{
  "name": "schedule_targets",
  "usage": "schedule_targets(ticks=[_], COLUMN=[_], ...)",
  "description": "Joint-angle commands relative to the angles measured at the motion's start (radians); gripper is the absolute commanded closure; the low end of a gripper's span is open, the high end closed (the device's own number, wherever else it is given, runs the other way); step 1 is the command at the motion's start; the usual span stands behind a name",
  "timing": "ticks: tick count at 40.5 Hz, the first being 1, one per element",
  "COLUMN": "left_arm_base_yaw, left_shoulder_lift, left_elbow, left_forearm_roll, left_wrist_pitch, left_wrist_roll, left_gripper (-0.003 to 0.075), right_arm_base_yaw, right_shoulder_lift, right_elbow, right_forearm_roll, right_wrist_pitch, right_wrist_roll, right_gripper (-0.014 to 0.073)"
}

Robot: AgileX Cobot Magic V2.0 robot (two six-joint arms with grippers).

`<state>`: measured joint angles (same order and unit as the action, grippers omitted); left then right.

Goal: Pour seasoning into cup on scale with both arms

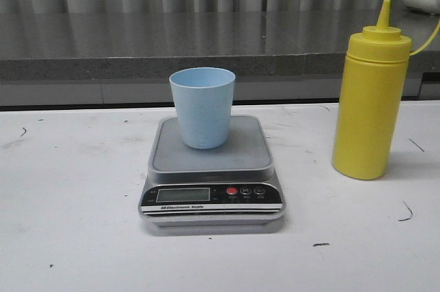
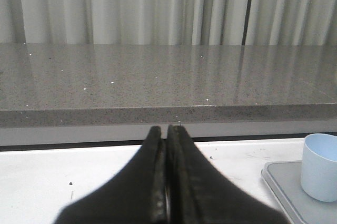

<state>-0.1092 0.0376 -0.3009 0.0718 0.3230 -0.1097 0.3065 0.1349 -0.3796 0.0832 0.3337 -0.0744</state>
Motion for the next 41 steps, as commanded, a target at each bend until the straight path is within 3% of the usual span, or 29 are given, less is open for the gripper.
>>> schedule_targets(ticks=[1, 41], left_arm_base_yaw=[0.002, 0.02], left_shoulder_lift=[0.012, -0.019], left_elbow=[-0.026, 0.029], left_forearm_roll=[-0.004, -0.008], left_wrist_pitch=[-0.083, -0.095], left_wrist_roll=[-0.007, -0.007], left_gripper=[0.074, 0.074], right_arm_base_yaw=[-0.004, -0.004], right_shoulder_lift=[0.009, 0.009], right_elbow=[-0.033, -0.033], right_forearm_roll=[-0.005, -0.005], right_wrist_pitch=[-0.079, -0.079], right_wrist_roll=[-0.008, -0.008], right_gripper=[0.0713, 0.0713])
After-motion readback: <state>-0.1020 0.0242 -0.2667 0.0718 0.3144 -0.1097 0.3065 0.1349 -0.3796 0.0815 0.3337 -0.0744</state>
